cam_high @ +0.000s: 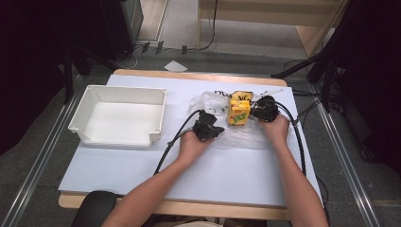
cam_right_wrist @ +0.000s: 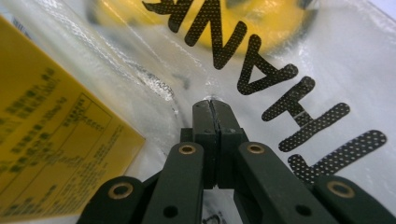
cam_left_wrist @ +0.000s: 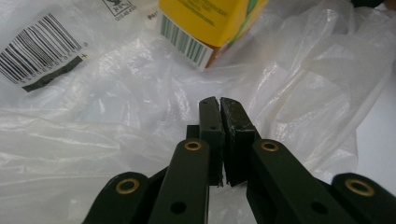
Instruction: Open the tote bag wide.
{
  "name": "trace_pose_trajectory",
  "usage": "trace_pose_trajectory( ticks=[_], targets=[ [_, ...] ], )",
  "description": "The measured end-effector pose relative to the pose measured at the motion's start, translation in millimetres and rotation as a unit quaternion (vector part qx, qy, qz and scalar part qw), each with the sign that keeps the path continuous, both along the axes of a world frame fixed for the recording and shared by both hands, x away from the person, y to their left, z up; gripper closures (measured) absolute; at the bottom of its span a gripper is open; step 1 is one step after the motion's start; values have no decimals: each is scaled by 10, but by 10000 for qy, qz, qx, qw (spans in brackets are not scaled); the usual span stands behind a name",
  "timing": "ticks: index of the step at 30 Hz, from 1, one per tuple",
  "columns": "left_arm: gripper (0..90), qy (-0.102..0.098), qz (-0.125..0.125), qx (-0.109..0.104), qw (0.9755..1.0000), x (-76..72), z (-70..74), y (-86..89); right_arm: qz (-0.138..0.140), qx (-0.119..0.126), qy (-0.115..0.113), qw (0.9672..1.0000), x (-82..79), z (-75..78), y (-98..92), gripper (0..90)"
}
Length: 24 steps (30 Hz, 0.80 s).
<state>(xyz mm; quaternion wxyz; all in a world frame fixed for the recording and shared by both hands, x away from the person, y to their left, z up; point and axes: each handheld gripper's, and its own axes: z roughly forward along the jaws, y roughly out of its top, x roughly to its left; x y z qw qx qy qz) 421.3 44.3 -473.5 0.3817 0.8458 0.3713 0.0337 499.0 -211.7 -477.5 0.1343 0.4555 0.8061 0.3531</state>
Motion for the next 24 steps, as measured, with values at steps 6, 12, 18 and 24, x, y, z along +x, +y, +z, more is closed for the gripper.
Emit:
trace_pose_trajectory(
  ticks=[6,12,18,24],
  targets=[
    [883,-23,-113,-4,9999,-75,-2,22,-104,50,-58,9999,23,-16,29,900],
    [878,-52,-256,54,9996,-154,4,48,-125,-54,-62,9999,87,-3,60,900],
    [871,-85,-360,89,9993,-239,11,66,-175,-113,-126,9997,168,-4,84,900],
    [870,-91,-484,120,9987,-334,16,93,-227,-74,-89,9997,287,-3,108,900]
  ],
)
